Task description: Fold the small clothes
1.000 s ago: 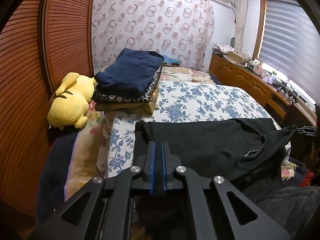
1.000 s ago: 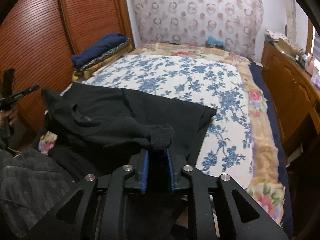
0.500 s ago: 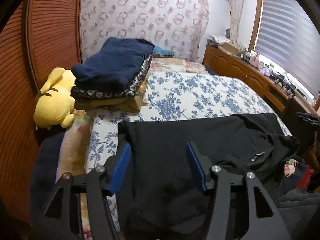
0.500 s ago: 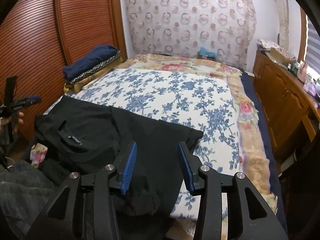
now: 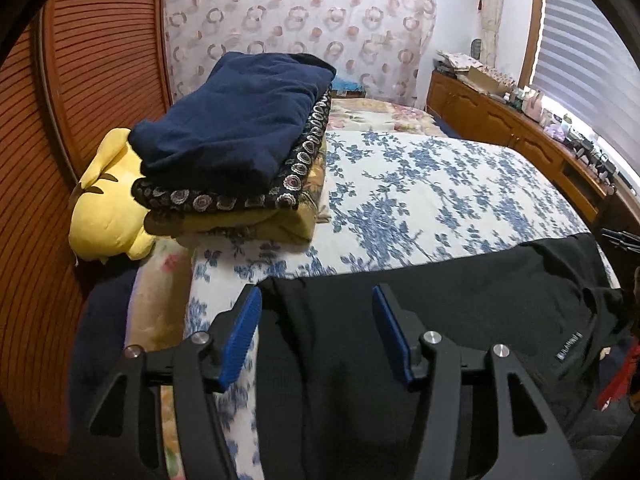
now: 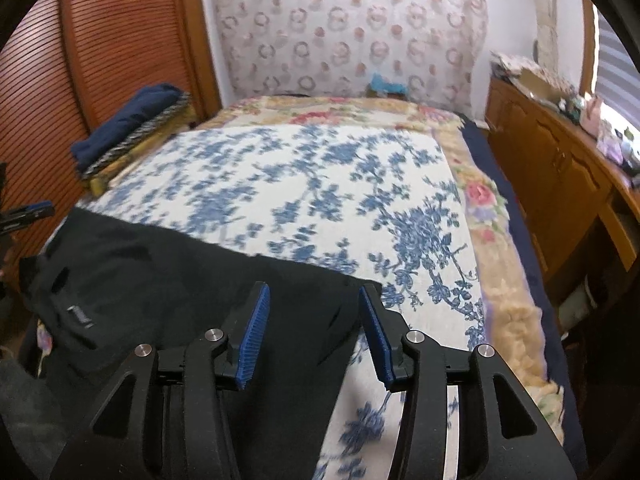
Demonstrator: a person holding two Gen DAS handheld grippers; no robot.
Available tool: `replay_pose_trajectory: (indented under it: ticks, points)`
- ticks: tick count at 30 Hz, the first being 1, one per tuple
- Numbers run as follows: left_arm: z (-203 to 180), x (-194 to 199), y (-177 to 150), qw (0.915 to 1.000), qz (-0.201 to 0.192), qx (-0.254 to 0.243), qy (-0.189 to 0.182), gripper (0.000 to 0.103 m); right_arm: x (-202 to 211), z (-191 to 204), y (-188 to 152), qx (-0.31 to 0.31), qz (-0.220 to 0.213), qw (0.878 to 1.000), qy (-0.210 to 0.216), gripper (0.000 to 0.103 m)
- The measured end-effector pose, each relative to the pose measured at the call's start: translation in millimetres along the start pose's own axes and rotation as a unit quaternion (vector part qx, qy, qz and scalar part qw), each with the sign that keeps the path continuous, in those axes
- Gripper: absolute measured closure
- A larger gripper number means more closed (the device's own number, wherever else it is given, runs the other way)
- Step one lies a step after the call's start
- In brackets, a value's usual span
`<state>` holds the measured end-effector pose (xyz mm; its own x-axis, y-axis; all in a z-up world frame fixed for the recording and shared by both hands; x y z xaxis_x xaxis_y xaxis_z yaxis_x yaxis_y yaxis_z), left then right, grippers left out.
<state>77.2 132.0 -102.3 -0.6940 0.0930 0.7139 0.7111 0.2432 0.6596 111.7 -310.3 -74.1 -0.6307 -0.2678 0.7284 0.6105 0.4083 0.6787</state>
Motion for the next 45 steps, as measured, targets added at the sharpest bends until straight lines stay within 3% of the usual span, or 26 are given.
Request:
replay_pose_trajectory:
  ticks: [7,9,13,23,26,27,28,32,34,45]
  points:
    - [8,-36,1,0.9992,0.032,0.003,0.024,0.046,-36,-19,-6,-0.030,0.028,0.999,-0.010,0.056]
    - [10,-41,-2,0.9989,0.038,0.006,0.027,0.046,-41,-20,-8,-0.033,0.037,0.999,-0.009,0.050]
    - [14,-49,-7,0.9983,0.048,0.010,0.030,0.046,-45,-16,-9,-0.031,0.038,0.999,-0.009,0.049]
    - [21,-48,-11,0.9994,0.030,0.013,0.015,0.044,-49,-12,-6,-0.026,0.023,0.999,-0.003,0.049]
    - [21,-48,-11,0.9994,0.029,0.013,0.013,0.043,-49,-13,-6,-0.027,0.017,0.999,0.004,0.070]
    - [21,-48,-11,0.9994,0.029,0.012,0.014,0.043,-48,-13,-6,-0.027,0.016,0.999,0.009,0.089]
    - [21,-48,-11,0.9995,0.028,0.012,0.012,0.043,-47,-13,-7,-0.031,0.011,0.999,0.026,0.093]
    - [22,-49,-11,0.9995,0.026,0.013,0.011,0.043,-28,-24,-10,-0.068,-0.024,0.997,-0.030,0.096]
    - [22,-49,-11,0.9995,0.026,0.012,0.011,0.043,-23,-30,-14,-0.095,-0.029,0.995,-0.024,0.096]
    - [22,-49,-13,0.9995,0.026,0.014,0.010,0.042,-38,-26,-18,-0.082,-0.002,0.996,-0.019,0.094]
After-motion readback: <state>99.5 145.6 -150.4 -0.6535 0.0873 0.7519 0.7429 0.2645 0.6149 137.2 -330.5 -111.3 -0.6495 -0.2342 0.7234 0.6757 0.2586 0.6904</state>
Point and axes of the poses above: each gripper's, at about its wrist camera, not at the fingertips, and x roughly against the way its jaws point, z to its left, y to its top, the point moved 2 cm from there along -x, roughly the way its jaws point, and after that the axes turned 12 degrees about x, right-handed, at the moved point
